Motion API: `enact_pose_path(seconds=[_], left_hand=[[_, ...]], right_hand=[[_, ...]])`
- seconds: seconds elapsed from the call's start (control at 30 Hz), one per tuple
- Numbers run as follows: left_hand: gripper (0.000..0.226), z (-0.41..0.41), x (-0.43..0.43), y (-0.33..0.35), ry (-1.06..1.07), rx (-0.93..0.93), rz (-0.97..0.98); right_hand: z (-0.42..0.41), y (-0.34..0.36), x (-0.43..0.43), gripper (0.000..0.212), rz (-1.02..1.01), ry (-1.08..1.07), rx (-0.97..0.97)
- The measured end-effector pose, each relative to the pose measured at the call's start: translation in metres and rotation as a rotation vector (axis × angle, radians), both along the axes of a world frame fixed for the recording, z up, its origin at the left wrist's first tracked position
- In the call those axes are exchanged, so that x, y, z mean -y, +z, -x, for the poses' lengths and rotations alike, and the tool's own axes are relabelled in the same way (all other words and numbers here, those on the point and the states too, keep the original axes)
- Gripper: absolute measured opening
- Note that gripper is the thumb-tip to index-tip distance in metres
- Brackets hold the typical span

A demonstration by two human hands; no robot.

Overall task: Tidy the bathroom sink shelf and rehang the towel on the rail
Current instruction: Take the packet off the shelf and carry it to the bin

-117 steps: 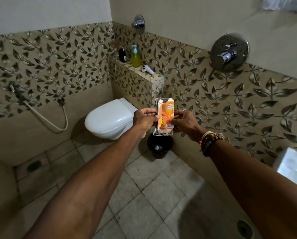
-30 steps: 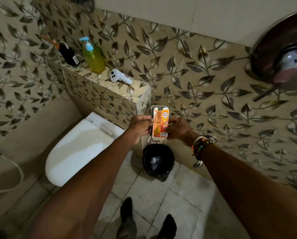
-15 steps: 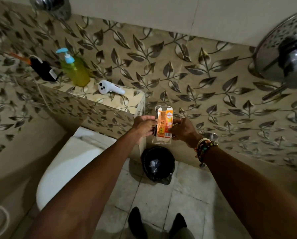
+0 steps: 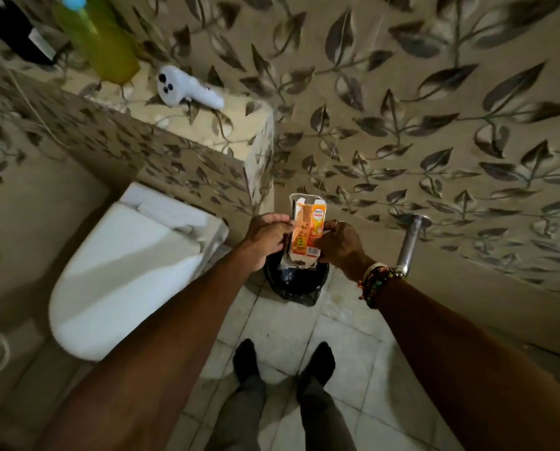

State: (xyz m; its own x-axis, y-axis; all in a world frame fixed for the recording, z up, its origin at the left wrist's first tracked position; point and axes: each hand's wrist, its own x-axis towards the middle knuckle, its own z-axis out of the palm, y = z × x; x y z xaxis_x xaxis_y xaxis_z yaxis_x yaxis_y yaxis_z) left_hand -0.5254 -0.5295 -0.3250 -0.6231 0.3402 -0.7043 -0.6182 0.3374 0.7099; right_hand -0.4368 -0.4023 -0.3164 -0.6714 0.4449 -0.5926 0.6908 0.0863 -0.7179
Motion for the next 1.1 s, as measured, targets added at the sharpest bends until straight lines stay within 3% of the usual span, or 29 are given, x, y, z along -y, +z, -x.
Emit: enact_pose_path(seconds=[0.1,0.23,0.33,0.8,0.97,1.1], left_hand=[[0.028,-0.008,0.004,-0.034,0.008,0.035,0.03],[0.022,-0.014,0.003,-0.08,0.014,0.068,0.048],[0.016,-0.017,-0.002,-0.116,0.054,0.098,0.051],[0.028,-0.015,-0.012,-0.306,-0.002,0.219,0.156],[0.037,-0.012,-0.021,-0.362,-0.005,0.227,0.165],[0.036,-0.009,-0.03,-0.397,-0.007,0.231,0.159]], right_hand=[[-0.006,-0.04,0.002,0.029,-0.036,0.074,0.059],[-0.01,-0.085,0.006,0.019,-0.044,0.029,0.065],[-0.008,-0.124,0.005,0.027,-0.062,0.048,0.075],[-0.007,-0.309,-0.002,0.023,-0.003,-0.028,0.236],[-0.003,-0.363,-0.013,0.029,-0.073,0.119,0.279],[0.002,-0.399,-0.016,0.018,-0.042,0.003,0.253]])
